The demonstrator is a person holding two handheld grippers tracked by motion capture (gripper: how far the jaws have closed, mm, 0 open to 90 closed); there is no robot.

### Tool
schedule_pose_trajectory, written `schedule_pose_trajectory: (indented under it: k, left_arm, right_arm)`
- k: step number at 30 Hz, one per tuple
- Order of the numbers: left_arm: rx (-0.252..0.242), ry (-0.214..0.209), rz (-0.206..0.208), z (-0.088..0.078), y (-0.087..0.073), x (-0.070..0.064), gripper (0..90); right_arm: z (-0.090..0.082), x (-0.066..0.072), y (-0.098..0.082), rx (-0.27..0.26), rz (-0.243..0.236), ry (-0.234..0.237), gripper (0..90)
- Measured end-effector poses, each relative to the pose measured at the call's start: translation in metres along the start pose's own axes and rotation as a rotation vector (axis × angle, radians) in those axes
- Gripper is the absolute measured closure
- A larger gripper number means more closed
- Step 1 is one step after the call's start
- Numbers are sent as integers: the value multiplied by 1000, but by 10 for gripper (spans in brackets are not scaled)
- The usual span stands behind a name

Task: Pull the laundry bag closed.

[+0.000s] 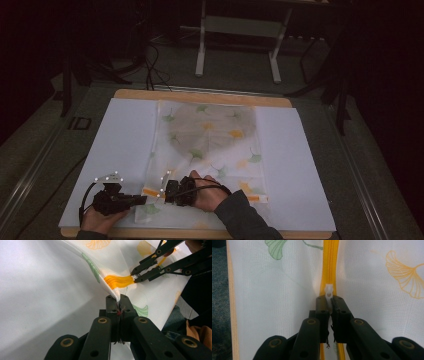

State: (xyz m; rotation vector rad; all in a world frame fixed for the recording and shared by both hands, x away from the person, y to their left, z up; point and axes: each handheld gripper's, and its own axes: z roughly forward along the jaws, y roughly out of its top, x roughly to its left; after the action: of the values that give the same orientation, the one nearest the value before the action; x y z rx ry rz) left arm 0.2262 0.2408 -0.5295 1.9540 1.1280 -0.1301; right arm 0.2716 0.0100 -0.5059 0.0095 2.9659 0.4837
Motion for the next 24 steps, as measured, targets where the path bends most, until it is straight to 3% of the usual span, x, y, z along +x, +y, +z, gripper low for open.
schedule_pose_trajectory:
  k: [24]
  left_arm:
    - [12, 19, 6, 0, 0, 0, 888]
  right_arm:
    - [-6, -3, -19, 20, 22, -1, 847]
